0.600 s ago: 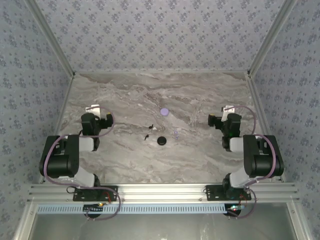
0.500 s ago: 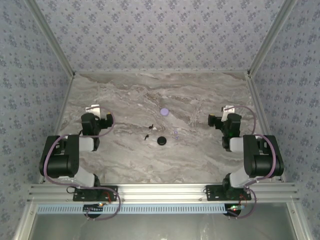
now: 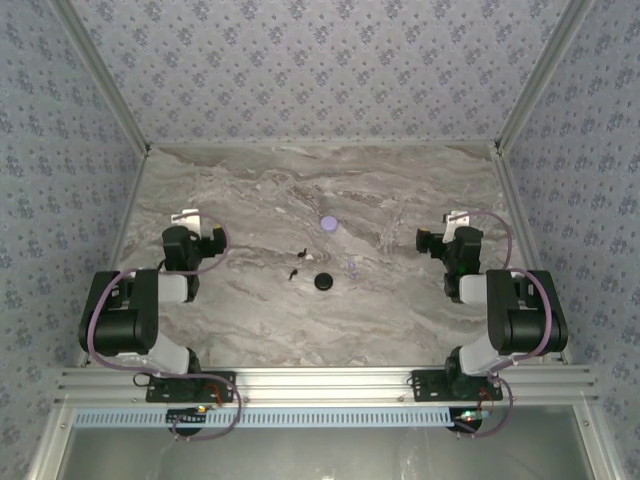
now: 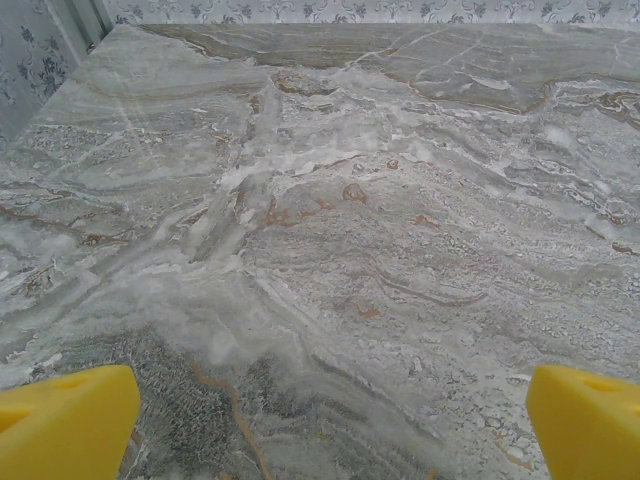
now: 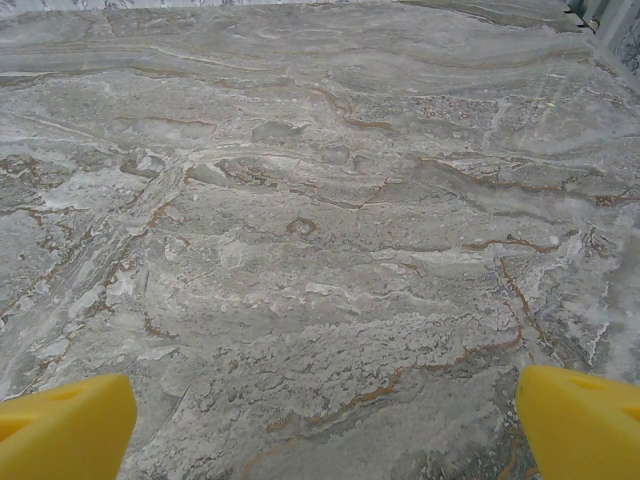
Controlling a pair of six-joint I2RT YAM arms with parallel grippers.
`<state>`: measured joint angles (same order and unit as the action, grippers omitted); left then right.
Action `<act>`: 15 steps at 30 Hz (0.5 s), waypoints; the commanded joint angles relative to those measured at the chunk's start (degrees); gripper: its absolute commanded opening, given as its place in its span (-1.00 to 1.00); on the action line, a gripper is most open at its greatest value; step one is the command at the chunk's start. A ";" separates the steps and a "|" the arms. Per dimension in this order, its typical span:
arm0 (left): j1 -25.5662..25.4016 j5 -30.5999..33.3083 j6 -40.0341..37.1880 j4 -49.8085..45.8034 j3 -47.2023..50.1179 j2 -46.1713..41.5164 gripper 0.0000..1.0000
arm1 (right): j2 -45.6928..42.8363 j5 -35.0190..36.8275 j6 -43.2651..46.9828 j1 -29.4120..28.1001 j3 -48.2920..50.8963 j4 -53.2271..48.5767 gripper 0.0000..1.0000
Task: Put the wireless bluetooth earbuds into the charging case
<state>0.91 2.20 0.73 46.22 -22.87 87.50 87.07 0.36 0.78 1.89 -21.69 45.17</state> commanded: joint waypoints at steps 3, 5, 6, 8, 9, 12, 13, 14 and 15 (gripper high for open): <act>0.12 0.26 0.77 -0.07 -0.94 0.29 0.99 | -0.11 -0.54 0.63 0.48 -0.98 -0.61 1.00; 0.11 0.28 0.79 -0.07 -0.88 0.23 0.99 | -0.10 -0.46 0.63 0.48 -1.07 -0.61 1.00; 0.11 0.23 0.77 -0.03 -0.88 0.27 0.98 | -0.13 -0.54 0.63 0.42 -1.04 -0.61 1.00; 0.11 0.29 0.80 0.09 -0.81 0.27 0.98 | -0.14 -0.54 0.65 0.48 -0.93 -0.52 1.00; 0.13 0.29 0.77 0.18 -0.77 0.29 0.98 | -0.12 -0.38 0.72 0.39 -0.83 -0.28 1.00; 0.14 0.54 1.00 -0.58 -0.74 -0.80 0.98 | -1.69 3.63 0.26 -0.52 -0.46 -0.61 1.00; 0.13 1.13 1.24 -1.28 -0.69 -1.87 0.98 | -2.38 4.82 -0.25 -0.64 -0.33 -0.92 1.00; 0.11 1.85 1.47 -2.21 -0.67 -2.85 0.99 | -3.23 6.11 -0.61 -0.66 -0.35 -1.61 1.00; 0.13 2.62 1.81 -3.50 -0.76 -4.18 0.99 | -4.37 7.10 -0.89 -0.66 -0.68 -3.20 1.00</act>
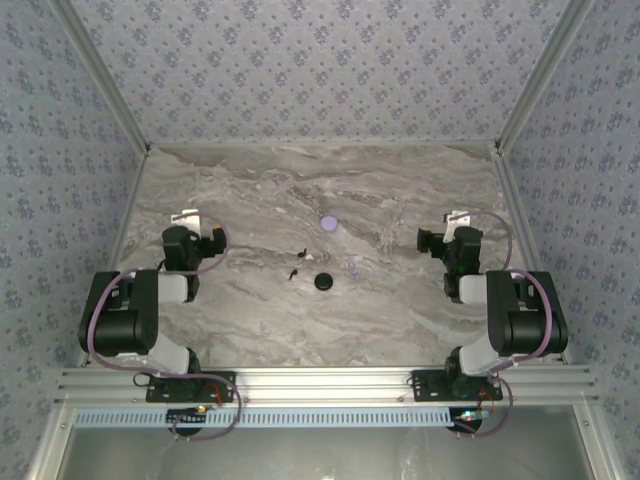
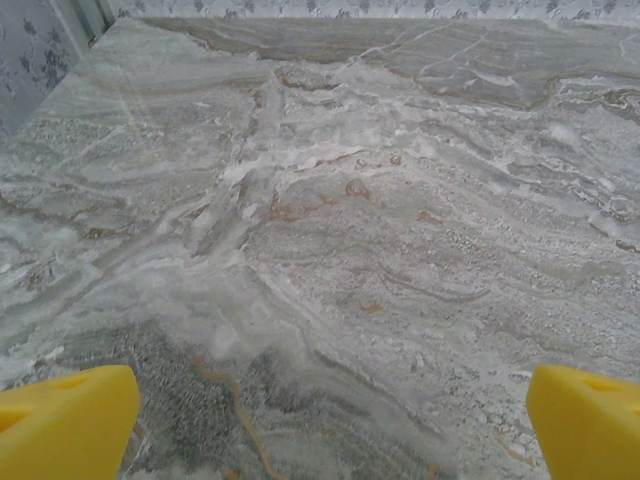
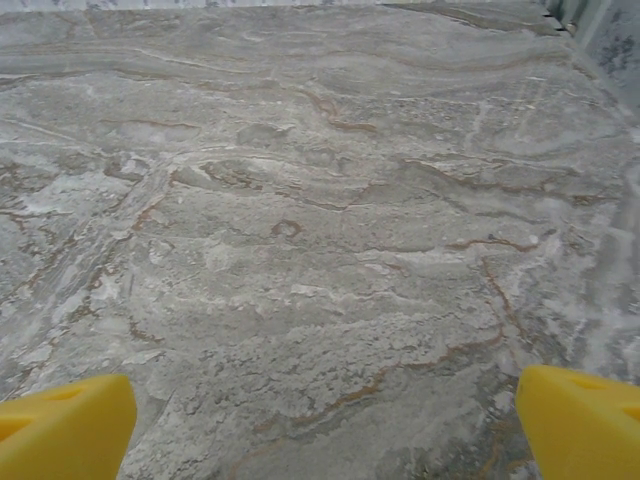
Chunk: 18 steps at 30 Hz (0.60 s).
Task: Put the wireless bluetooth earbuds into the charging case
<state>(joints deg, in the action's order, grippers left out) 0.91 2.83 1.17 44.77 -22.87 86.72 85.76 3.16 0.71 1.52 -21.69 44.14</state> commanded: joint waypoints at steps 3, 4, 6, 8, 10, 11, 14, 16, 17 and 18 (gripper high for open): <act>0.12 3.28 2.70 -8.95 -1.91 -8.04 0.98 | -6.89 6.03 -2.39 -0.25 -3.80 -11.34 1.00; 0.14 3.56 3.67 -11.56 -2.38 -9.74 0.98 | -8.41 6.25 -3.42 -0.22 -4.88 -15.09 1.00; 0.07 3.63 5.52 -15.69 -3.00 -12.99 0.98 | -10.91 6.16 -4.98 -0.29 -6.49 -20.76 0.99; 0.15 3.58 8.15 -20.02 -3.88 -16.29 0.98 | -13.25 5.95 -6.61 -0.29 -8.18 -26.55 1.00; 0.13 2.70 10.81 -26.54 -6.36 -19.16 0.99 | -14.83 4.89 -7.75 -0.40 -10.98 -33.95 1.00; 0.04 2.23 11.76 -29.44 -7.82 -19.95 0.99 | -15.15 4.25 -8.18 -0.47 -12.33 -37.20 1.00; -0.81 0.49 14.05 -38.34 -12.45 -21.00 0.99 | -14.61 1.49 -9.03 -0.77 -17.31 -46.50 1.00; -2.18 -0.37 14.89 -44.14 -15.62 -20.81 0.98 | -13.98 0.61 -10.73 -1.09 -19.72 -50.20 1.00; -3.18 -0.39 14.85 -45.78 -16.96 -20.50 0.99 | -13.79 0.05 -11.64 -1.08 -20.53 -51.41 1.00; -4.38 -0.58 14.30 -47.31 -18.27 -19.92 0.98 | -13.40 -1.20 -12.63 -1.08 -21.54 -52.70 0.99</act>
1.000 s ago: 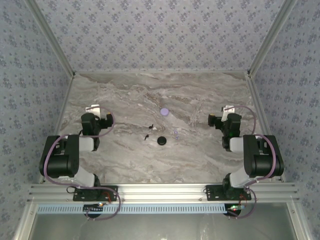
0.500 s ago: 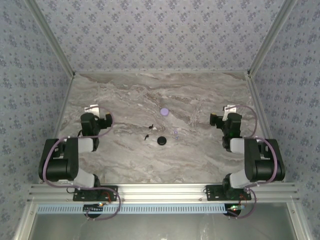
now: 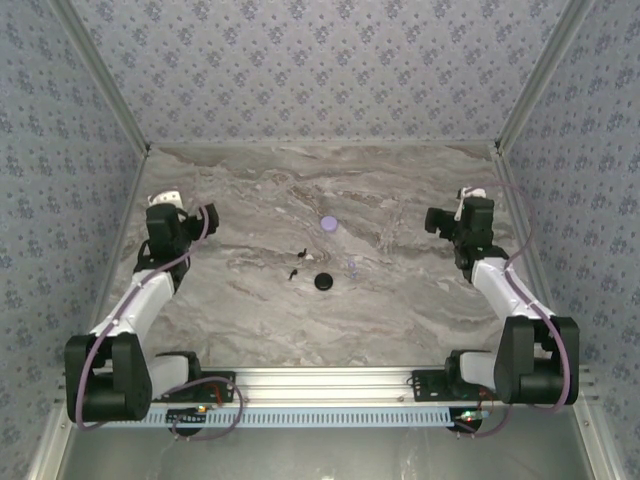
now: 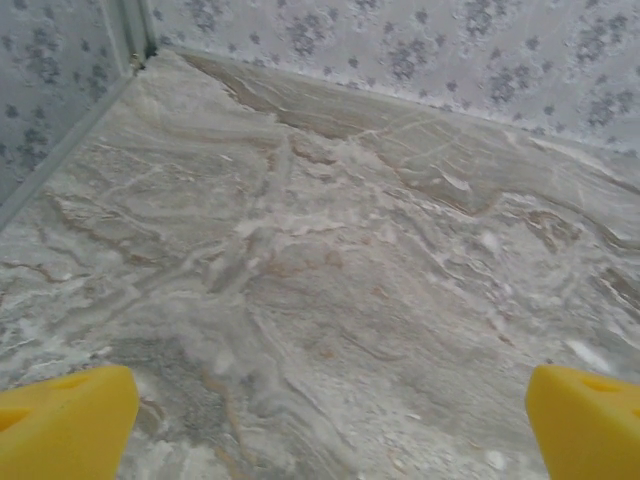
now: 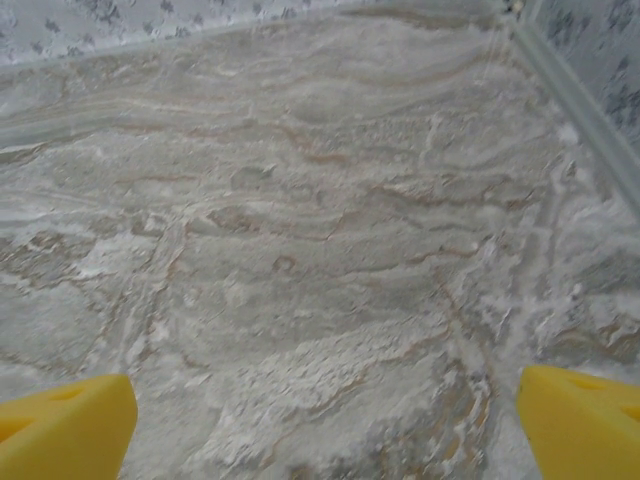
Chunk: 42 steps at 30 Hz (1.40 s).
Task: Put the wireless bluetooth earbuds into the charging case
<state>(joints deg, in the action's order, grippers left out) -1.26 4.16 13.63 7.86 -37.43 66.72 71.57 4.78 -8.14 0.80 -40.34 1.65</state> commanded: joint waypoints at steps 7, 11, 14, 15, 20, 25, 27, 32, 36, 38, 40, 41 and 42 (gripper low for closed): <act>-8.45 -6.89 -0.28 -22.90 -17.39 10.26 0.99 | 5.71 -13.85 -3.94 -2.71 -9.58 -16.80 1.00; -12.77 -9.56 -1.48 -26.84 -25.27 18.15 0.95 | 8.88 -17.48 -3.48 -5.82 -11.57 -17.73 1.00; -15.42 -12.42 -0.80 -28.56 -31.58 24.98 0.76 | 12.16 -19.36 -3.37 -8.59 -13.54 -18.22 1.00; -16.11 -13.68 -0.19 -29.35 -33.93 27.52 0.70 | 13.44 -19.92 -3.61 -9.64 -14.28 -18.21 1.00; -19.64 -18.71 1.01 -34.93 -46.81 40.37 0.40 | 21.06 -21.27 -5.12 -14.68 -19.10 -19.13 0.97; -22.17 -22.79 2.66 -38.71 -58.11 51.76 0.14 | 29.36 -22.66 -6.98 -18.41 -26.46 -21.69 0.49; -22.81 -23.78 3.35 -39.35 -61.57 54.99 0.05 | 32.65 -25.07 -7.65 -19.05 -30.07 -22.89 0.26; -24.18 -25.35 4.91 -42.00 -70.06 62.57 -0.20 | 39.75 -28.28 -9.58 -20.98 -36.25 -24.66 -0.17; -24.99 -26.03 5.54 -43.94 -74.80 66.64 -0.34 | 43.44 -28.05 -10.89 -22.39 -39.69 -25.93 -0.33; -25.44 -26.04 5.79 -44.41 -77.02 68.14 -0.39 | 45.12 -28.00 -11.18 -23.01 -41.52 -26.79 -0.40; -25.62 -26.22 5.95 -44.69 -78.15 69.26 -0.47 | 46.48 -28.21 -11.61 -23.57 -42.81 -27.38 -0.46; -25.63 -26.22 6.06 -44.93 -78.69 69.94 -0.49 | 47.16 -28.47 -11.72 -23.79 -43.38 -27.65 -0.47; -25.64 -26.17 6.19 -45.25 -79.12 70.33 -0.52 | 47.77 -28.77 -11.80 -23.98 -43.95 -27.73 -0.49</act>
<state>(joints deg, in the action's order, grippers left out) -26.44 -20.56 19.22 -34.72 -113.89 135.63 117.47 -22.37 -18.68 -22.52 -81.60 -23.03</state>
